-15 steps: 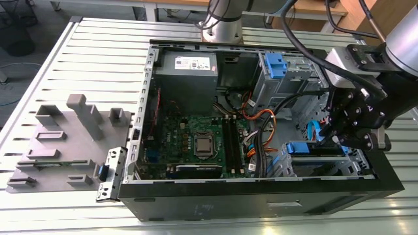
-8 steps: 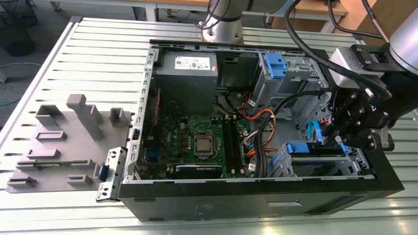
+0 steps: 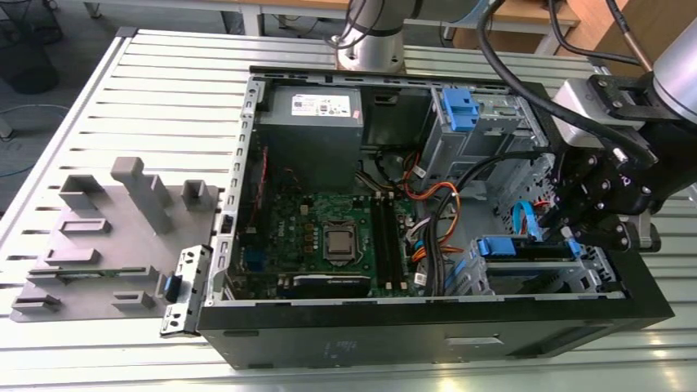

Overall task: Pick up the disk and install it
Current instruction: 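Insert the first disk wire, then insert the second disk wire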

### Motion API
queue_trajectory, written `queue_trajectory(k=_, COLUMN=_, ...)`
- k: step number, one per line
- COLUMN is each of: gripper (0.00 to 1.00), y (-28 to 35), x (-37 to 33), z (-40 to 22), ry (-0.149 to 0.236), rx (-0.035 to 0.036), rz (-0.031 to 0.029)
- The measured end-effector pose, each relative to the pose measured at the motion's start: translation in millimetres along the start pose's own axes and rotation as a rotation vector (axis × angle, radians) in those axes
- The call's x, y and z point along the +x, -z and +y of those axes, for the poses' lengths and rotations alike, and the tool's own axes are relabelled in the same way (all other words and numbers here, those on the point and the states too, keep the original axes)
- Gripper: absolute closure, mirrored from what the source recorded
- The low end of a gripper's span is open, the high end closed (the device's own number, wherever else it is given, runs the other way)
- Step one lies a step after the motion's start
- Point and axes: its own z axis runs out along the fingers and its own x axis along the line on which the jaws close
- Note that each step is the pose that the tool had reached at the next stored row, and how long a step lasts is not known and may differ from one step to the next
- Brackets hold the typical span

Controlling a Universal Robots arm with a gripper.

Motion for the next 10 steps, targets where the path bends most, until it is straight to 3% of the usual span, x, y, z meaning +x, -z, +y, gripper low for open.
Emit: queue_trajectory(k=10, gripper=0.76, y=-0.1, x=-0.1, z=-4.6, ry=0.0, rx=0.0, rz=0.0)
